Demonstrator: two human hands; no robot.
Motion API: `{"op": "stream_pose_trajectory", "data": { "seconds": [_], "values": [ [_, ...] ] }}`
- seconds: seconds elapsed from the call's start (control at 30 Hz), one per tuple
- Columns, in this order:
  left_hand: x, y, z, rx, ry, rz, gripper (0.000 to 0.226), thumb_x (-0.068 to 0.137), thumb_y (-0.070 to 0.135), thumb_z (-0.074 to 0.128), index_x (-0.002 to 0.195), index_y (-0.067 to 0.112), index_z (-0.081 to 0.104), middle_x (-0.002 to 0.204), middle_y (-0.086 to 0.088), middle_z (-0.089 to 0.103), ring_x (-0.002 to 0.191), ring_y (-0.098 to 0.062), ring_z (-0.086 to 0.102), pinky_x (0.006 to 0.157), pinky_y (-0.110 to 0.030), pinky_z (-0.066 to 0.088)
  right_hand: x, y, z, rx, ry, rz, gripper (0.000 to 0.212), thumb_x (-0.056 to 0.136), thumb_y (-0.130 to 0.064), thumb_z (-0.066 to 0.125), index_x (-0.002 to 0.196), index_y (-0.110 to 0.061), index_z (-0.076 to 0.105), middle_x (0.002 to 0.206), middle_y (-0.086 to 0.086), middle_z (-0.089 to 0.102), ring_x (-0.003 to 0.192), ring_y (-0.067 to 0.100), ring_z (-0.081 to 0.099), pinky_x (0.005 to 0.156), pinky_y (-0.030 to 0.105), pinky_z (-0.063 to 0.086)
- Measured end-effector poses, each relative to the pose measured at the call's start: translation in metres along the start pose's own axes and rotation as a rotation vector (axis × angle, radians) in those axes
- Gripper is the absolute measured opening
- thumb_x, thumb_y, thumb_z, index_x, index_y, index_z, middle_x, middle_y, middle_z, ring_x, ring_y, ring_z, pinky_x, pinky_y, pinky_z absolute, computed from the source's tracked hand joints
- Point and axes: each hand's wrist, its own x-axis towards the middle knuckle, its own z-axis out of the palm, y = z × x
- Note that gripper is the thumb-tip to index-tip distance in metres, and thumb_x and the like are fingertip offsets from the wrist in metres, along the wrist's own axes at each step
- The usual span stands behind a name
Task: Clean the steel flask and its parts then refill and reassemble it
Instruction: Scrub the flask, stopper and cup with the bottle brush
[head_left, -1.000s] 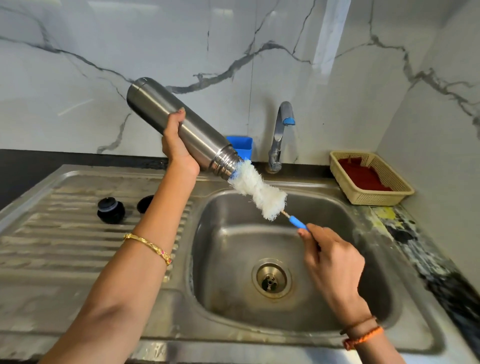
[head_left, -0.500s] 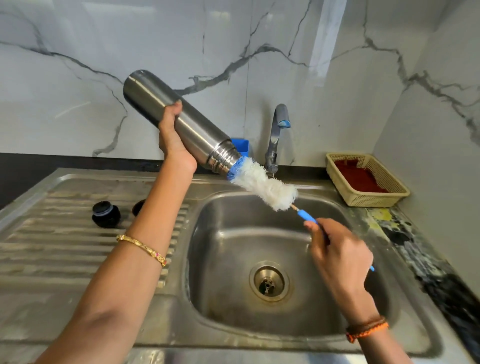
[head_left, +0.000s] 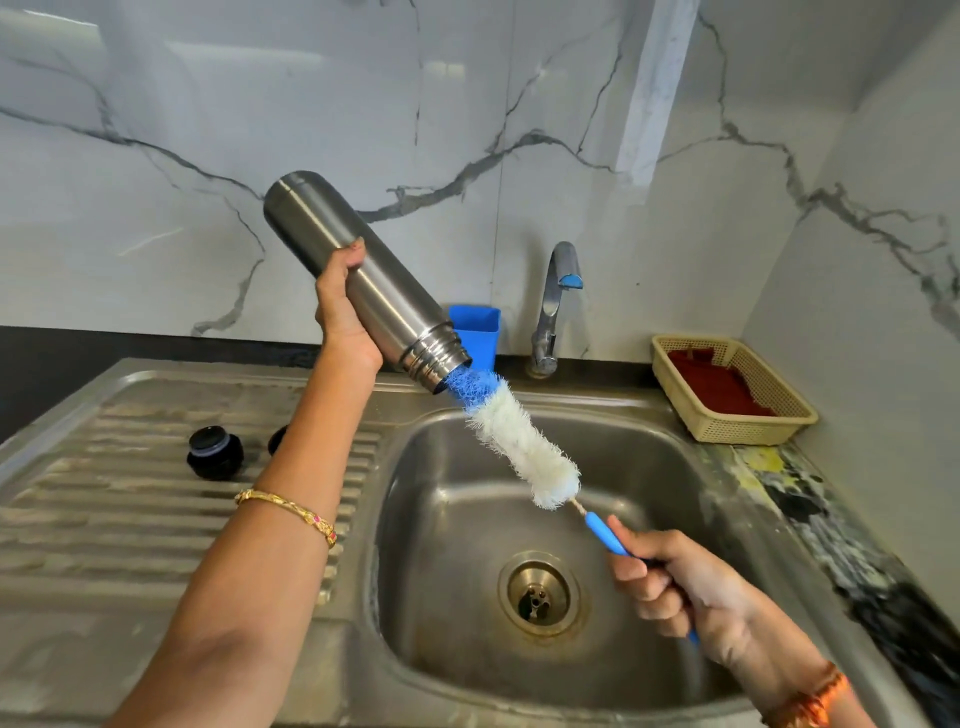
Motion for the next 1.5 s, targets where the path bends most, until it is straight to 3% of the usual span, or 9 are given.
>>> {"op": "stream_pose_trajectory", "data": {
  "seconds": [0.2, 0.3, 0.53, 0.83, 1.03, 1.13, 1.2, 1.37, 1.5],
  "values": [
    [-0.001, -0.009, 0.000, 0.017, 0.179, 0.028, 0.065, 0.045, 0.034, 0.080, 0.105, 0.013, 0.066, 0.103, -0.010, 0.070, 0.088, -0.025, 0.068, 0.076, -0.039, 0.057, 0.018, 0.024, 0.018, -0.867, 0.998, -0.775, 0.039, 0.089, -0.044, 0.052, 0.058, -0.022, 0.055, 0.049, -0.005, 0.046, 0.046, 0.021, 0.052, 0.042, 0.023, 0.029],
    [0.001, -0.006, -0.002, -0.050, 0.205, 0.051, 0.068, 0.040, 0.033, 0.081, 0.103, 0.010, 0.066, 0.104, -0.012, 0.070, 0.091, -0.028, 0.069, 0.080, -0.045, 0.056, 0.024, 0.036, 0.024, -0.905, 1.034, -0.943, 0.041, 0.084, -0.046, 0.046, 0.063, -0.016, 0.064, 0.048, -0.004, 0.051, 0.037, 0.021, 0.049, 0.035, 0.020, 0.028],
    [0.001, 0.002, 0.005, 0.017, 0.087, 0.025, 0.061, 0.055, 0.029, 0.078, 0.108, 0.006, 0.062, 0.098, -0.013, 0.068, 0.080, -0.025, 0.066, 0.072, -0.038, 0.057, 0.008, 0.007, 0.010, -0.123, 0.206, -0.368, 0.048, 0.093, -0.033, 0.048, 0.047, -0.017, 0.044, 0.038, -0.010, 0.025, 0.032, 0.003, 0.016, 0.034, 0.015, 0.014],
    [-0.003, -0.005, -0.002, 0.009, 0.075, -0.034, 0.066, 0.052, 0.035, 0.079, 0.110, 0.010, 0.061, 0.095, -0.007, 0.066, 0.078, -0.022, 0.065, 0.068, -0.032, 0.055, 0.014, 0.010, -0.006, -0.043, 0.036, -0.053, 0.057, 0.093, -0.045, 0.037, 0.043, -0.019, 0.043, 0.039, -0.009, 0.019, 0.030, 0.001, 0.012, 0.030, 0.013, 0.009],
    [0.000, -0.005, -0.004, -0.052, 0.280, 0.009, 0.047, 0.063, 0.034, 0.079, 0.099, 0.011, 0.059, 0.092, -0.006, 0.069, 0.082, -0.022, 0.069, 0.073, -0.035, 0.058, 0.025, 0.021, 0.012, -0.759, 0.848, -0.889, 0.011, 0.087, -0.032, 0.063, 0.081, -0.022, 0.066, 0.063, -0.004, 0.060, 0.053, 0.014, 0.056, 0.048, 0.024, 0.039],
    [0.003, 0.001, -0.002, -0.098, 0.287, 0.025, 0.046, 0.065, 0.032, 0.077, 0.101, 0.009, 0.059, 0.090, -0.006, 0.069, 0.080, -0.023, 0.069, 0.071, -0.036, 0.058, 0.036, 0.023, 0.014, -0.975, 1.135, -1.120, 0.023, 0.086, -0.026, 0.052, 0.087, -0.015, 0.071, 0.062, -0.001, 0.063, 0.046, 0.022, 0.058, 0.039, 0.021, 0.036],
    [0.003, 0.002, -0.003, -0.079, 0.275, 0.053, 0.042, 0.064, 0.028, 0.078, 0.097, 0.008, 0.060, 0.089, -0.007, 0.068, 0.079, -0.023, 0.069, 0.071, -0.038, 0.059, 0.040, 0.025, 0.013, -0.897, 0.995, -1.043, 0.023, 0.090, -0.026, 0.052, 0.084, -0.017, 0.072, 0.058, -0.001, 0.063, 0.048, 0.022, 0.058, 0.043, 0.025, 0.039],
    [0.010, 0.002, -0.018, -0.106, 0.149, 0.090, 0.053, 0.060, 0.028, 0.079, 0.104, 0.005, 0.060, 0.085, -0.008, 0.067, 0.077, -0.025, 0.067, 0.072, -0.038, 0.056, 0.033, 0.017, 0.009, -0.066, 0.075, -0.339, 0.041, 0.095, -0.029, 0.046, 0.058, -0.015, 0.054, 0.038, -0.009, 0.027, 0.029, 0.001, 0.019, 0.030, 0.013, 0.015],
    [0.006, -0.008, -0.021, -0.041, -0.028, 0.058, 0.074, 0.047, 0.037, 0.077, 0.112, 0.007, 0.058, 0.089, -0.008, 0.064, 0.078, -0.024, 0.063, 0.075, -0.035, 0.053, 0.024, 0.013, -0.013, 0.045, -0.108, 0.003, 0.034, 0.078, -0.040, 0.046, 0.053, -0.018, 0.046, 0.039, -0.010, 0.023, 0.027, -0.002, 0.015, 0.030, 0.010, 0.007]
  ]
}}
